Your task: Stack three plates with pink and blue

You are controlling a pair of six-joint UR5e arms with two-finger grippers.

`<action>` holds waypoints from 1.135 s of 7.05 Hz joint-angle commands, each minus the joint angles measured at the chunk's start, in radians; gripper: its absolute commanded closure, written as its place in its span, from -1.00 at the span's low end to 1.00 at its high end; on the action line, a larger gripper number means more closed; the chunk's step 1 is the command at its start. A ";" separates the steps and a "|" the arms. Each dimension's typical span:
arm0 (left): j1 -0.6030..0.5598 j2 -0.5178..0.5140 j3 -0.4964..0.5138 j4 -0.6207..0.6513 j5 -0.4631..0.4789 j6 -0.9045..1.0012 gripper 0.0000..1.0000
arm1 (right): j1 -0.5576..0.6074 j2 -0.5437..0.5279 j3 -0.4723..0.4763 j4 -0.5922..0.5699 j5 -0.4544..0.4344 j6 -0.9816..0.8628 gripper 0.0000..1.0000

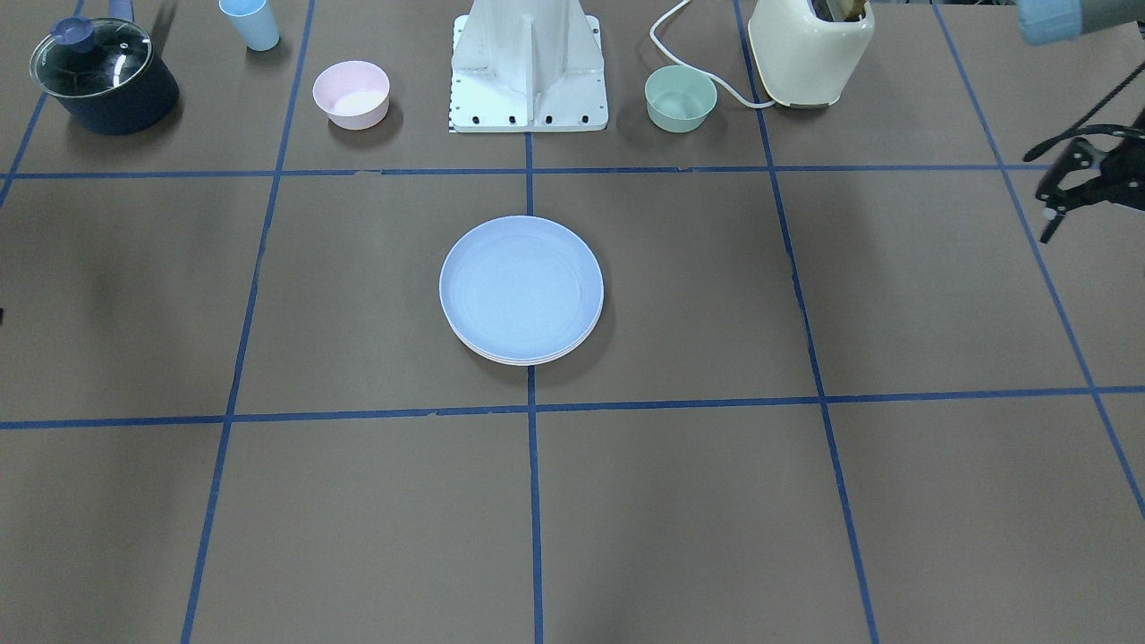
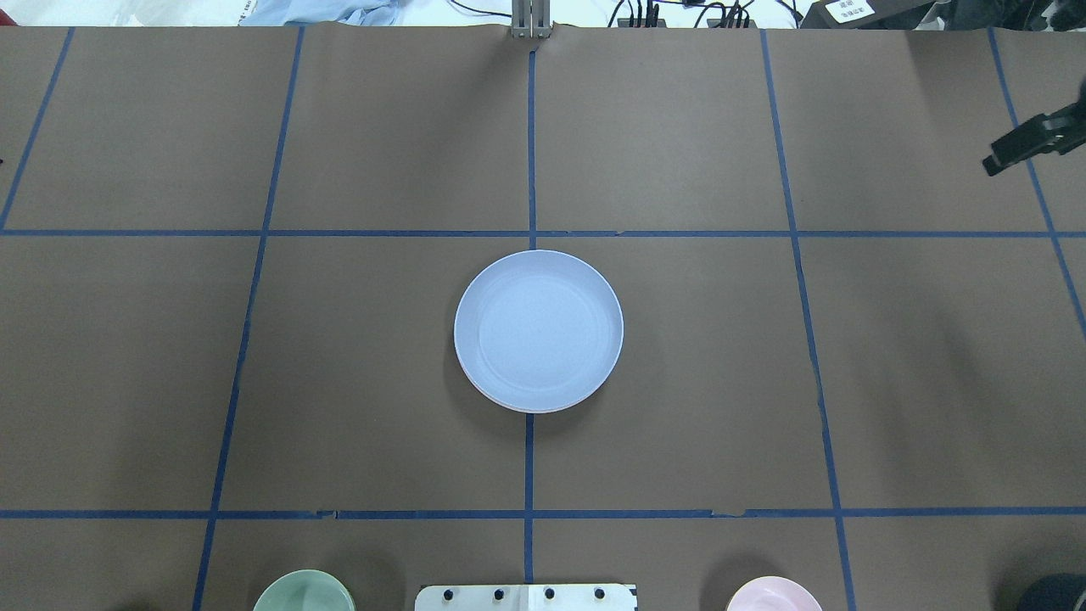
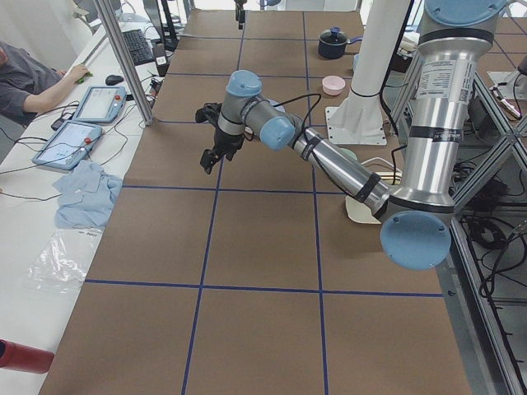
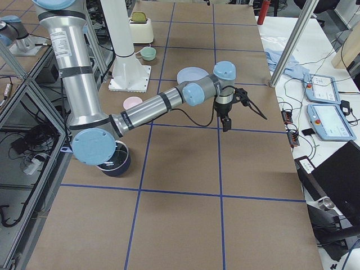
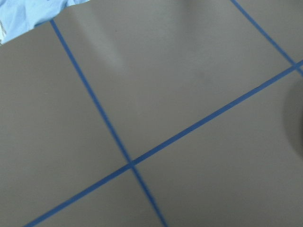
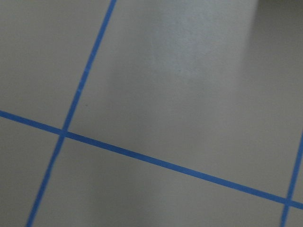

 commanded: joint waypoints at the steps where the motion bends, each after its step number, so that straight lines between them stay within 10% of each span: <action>1: -0.179 0.041 0.097 -0.012 -0.098 0.080 -1.00 | 0.169 -0.109 -0.070 0.010 0.066 -0.218 -1.00; 8: -0.245 0.101 0.338 0.059 -0.100 0.058 -1.00 | 0.237 -0.263 -0.058 0.032 0.050 -0.132 -1.00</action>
